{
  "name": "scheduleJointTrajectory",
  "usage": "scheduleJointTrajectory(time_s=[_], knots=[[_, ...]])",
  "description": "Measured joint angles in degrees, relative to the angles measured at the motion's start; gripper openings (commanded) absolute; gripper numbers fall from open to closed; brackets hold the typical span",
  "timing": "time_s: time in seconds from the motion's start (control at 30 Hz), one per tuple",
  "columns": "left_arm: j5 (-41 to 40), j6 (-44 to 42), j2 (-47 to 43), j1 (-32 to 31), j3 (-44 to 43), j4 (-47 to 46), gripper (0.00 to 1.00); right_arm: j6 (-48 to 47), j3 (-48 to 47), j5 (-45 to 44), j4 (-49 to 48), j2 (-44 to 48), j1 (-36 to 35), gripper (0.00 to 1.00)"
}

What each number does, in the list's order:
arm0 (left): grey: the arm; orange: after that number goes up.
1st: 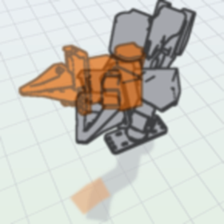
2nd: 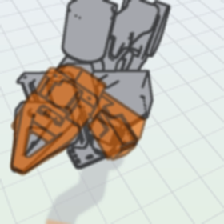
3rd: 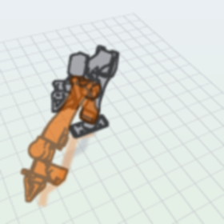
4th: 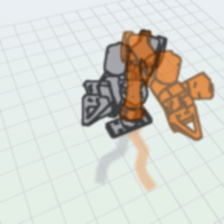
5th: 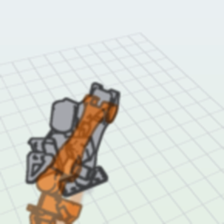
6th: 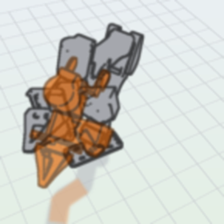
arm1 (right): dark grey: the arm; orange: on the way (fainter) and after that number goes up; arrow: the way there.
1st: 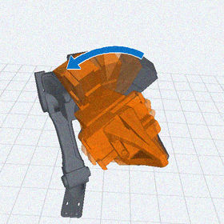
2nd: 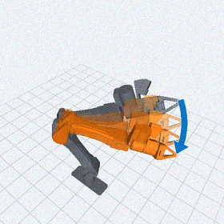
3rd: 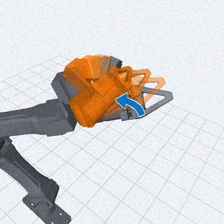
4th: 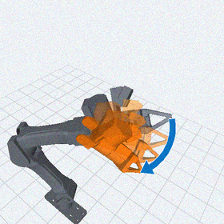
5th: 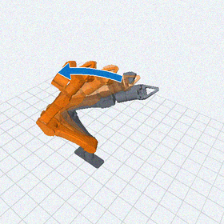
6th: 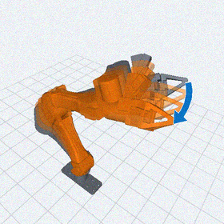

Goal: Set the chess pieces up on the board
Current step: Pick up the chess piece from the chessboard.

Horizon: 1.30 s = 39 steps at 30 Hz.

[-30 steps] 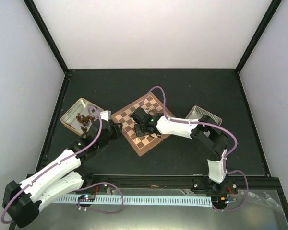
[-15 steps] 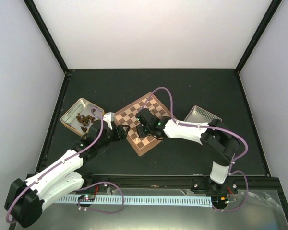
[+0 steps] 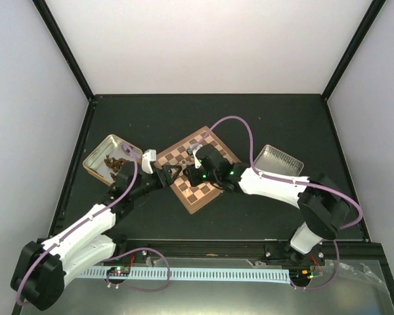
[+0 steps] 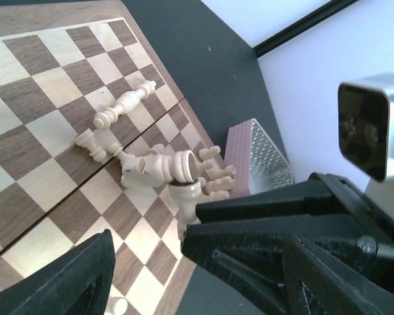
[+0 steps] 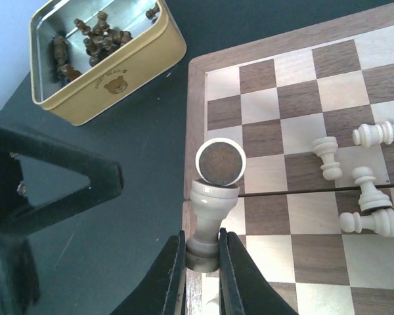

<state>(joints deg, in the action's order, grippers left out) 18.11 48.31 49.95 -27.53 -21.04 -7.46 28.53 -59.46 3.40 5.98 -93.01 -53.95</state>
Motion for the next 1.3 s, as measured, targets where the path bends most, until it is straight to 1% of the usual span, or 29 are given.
scheduleJointTrajectory(time_s=[0.1,0.17,0.27,0.37,0.6,0.73,1.0,1.17,1.3], knots=[[1.2,3.8,0.0,0.6,0.7,-2.2,0.75,-0.6,1.9,1.7,-1.6,1.5,0.1,0.02],[2.0,7.8,0.0,0.9,1.7,-4.0,0.83,-0.8,2.9,2.9,-2.6,2.4,0.1,0.02],[2.7,14.2,-0.1,1.0,3.3,-6.4,0.88,-0.9,4.0,4.8,-4.7,3.9,0.1,0.02],[3.1,19.8,-0.2,1.1,4.3,-8.5,0.88,-1.0,5.0,6.8,-6.5,6.0,0.1,0.02],[3.2,26.6,-3.0,1.2,4.5,-14.5,0.88,-0.1,6.2,11.0,-10.4,10.8,0.1,0.03],[3.2,29.9,-4.7,1.2,5.6,-19.0,0.82,0.9,6.8,12.7,-12.1,12.1,0.1,0.03],[3.2,33.1,-6.1,1.2,6.5,-24.1,0.58,3.6,7.5,15.0,-14.6,12.4,0.1,0.03],[3.2,33.6,-6.2,1.2,6.6,-26.2,0.51,5.2,7.5,16.0,-15.8,12.5,0.2,0.03],[3.1,33.7,-6.2,1.2,6.6,-26.9,0.41,6.2,7.5,16.3,-16.4,12.5,0.3,0.03]])
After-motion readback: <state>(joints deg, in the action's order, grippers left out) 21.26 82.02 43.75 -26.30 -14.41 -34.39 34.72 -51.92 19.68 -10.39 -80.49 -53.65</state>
